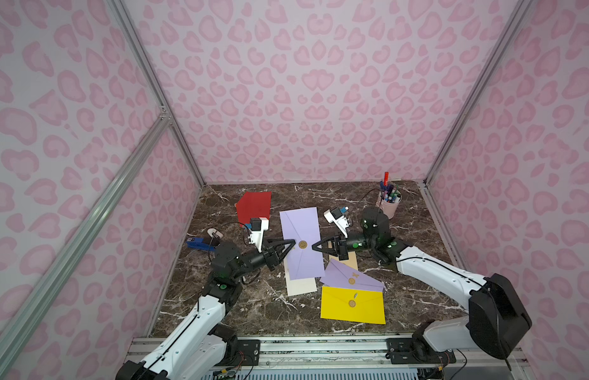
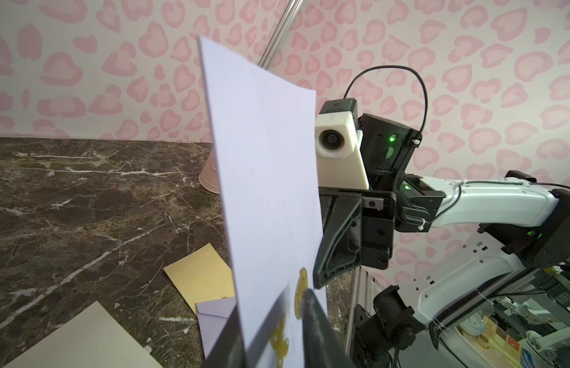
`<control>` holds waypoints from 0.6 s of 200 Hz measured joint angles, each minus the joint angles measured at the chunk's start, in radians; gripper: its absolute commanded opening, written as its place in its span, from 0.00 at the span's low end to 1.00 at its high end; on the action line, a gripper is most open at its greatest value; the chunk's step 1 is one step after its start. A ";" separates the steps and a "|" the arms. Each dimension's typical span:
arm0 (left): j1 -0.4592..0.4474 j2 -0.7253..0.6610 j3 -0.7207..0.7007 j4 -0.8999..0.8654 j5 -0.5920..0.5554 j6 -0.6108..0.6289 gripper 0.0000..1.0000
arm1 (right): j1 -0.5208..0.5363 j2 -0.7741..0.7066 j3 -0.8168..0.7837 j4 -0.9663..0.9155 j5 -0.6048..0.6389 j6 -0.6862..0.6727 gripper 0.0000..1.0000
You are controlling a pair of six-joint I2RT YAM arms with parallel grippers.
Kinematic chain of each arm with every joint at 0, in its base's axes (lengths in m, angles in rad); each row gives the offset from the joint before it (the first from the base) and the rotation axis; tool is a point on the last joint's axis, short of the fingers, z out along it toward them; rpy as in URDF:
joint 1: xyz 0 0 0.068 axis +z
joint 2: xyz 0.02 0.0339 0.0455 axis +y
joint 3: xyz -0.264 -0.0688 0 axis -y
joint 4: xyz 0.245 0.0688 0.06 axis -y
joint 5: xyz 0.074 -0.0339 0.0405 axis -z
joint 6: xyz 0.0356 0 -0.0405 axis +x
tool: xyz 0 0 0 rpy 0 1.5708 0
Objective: Open the envelope
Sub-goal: Pick up the envelope from the envelope.
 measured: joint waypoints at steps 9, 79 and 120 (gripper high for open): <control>0.000 -0.001 0.000 0.002 0.008 -0.003 0.04 | 0.006 0.002 0.001 -0.001 0.000 -0.005 0.00; -0.002 -0.017 -0.003 0.013 0.018 -0.006 0.05 | 0.014 0.003 0.020 -0.038 0.000 -0.045 0.16; -0.005 0.017 -0.013 0.041 0.023 -0.021 0.04 | 0.015 -0.015 0.058 -0.071 -0.005 -0.082 0.23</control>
